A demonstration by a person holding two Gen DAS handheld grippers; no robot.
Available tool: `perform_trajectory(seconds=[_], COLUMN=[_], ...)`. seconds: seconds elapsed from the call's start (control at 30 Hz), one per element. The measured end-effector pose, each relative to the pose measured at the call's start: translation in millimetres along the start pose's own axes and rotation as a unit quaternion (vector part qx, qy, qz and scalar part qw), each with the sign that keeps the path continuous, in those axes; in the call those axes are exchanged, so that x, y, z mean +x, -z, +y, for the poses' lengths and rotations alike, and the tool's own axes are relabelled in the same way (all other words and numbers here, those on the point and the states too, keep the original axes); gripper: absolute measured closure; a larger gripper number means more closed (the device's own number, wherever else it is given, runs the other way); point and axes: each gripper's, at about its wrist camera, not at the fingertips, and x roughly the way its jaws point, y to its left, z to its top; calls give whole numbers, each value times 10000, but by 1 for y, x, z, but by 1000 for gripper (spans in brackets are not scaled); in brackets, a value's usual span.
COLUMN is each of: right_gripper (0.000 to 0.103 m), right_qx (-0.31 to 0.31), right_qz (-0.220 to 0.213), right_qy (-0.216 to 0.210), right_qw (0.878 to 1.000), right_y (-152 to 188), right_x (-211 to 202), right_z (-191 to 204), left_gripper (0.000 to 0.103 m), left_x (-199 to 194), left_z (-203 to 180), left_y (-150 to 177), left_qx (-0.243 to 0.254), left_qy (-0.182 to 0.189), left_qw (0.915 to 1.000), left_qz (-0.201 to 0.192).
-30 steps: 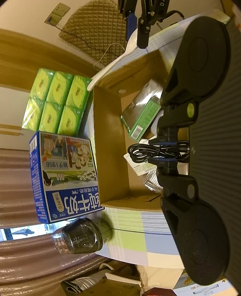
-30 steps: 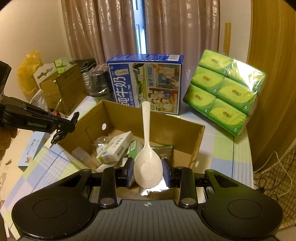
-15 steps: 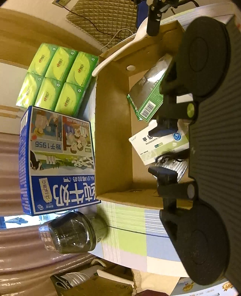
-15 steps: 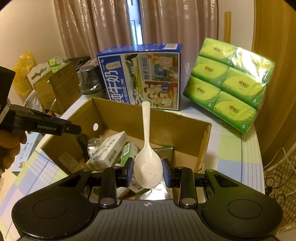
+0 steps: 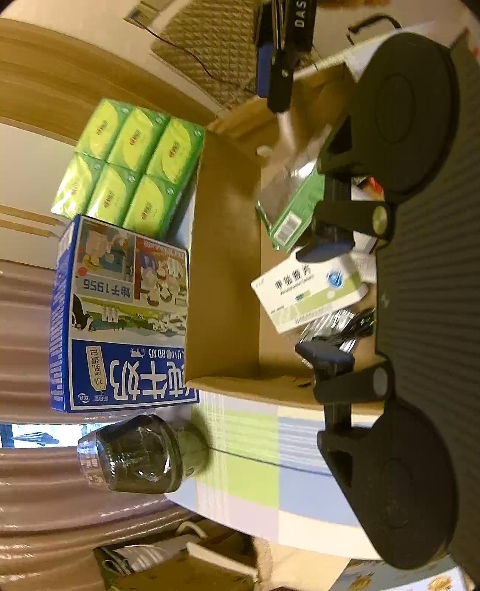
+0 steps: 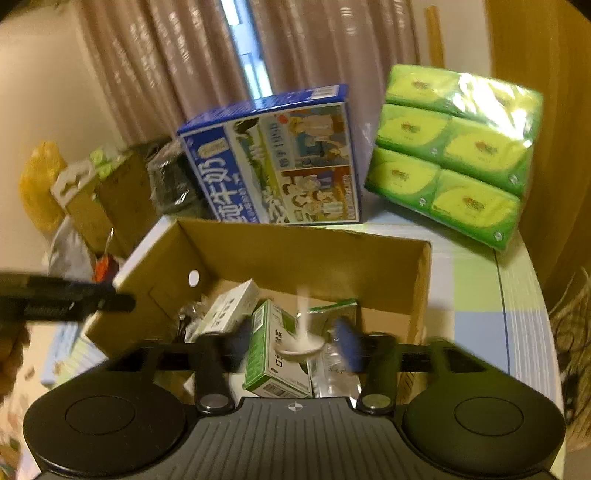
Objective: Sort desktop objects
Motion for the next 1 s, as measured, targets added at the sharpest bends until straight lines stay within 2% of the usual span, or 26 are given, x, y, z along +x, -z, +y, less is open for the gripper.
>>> perform_trajectory(seconds=[0.13,0.2,0.3,0.37,0.43,0.57,0.77,1.0], right_gripper=[40,38,24,17,11,2,2,2], right_qx=[-25,31,159,191,247,401,267,480], right_qz=[-37,-43,-82,-68,-39,88,184,163], right_qy=[82,129,192,243,248,290,506,721], right_qw=[10000,9999,9997,9995,9994,9987,9982,9961], right_y=[9,14,28,38,47,61,85,111], right_x=[-16,-27,-47,-61,-75,-106,-154,-193], right_z=[-5,-8,-10,-8,-5,2,23,48], left_gripper=[31,28,21,9,3,1,1,1], left_x=[-19,-29,-46,-60,-75,-104,-149,-196], left_z=[-4,-6,-9,-14,-23,-35,-52,-73], left_y=[10,18,31,42,54,81,109,131], left_qx=[-80,-119,-378,-434,-341,-320,-214,-265], left_qy=[63,-11,-25,-79,-268,-461,-745,-660], left_qw=[9999,9998,9991,9986,9981,9977,9959,9963], left_qz=[-101,-156,-187,-298,-434,-378,-463,-490])
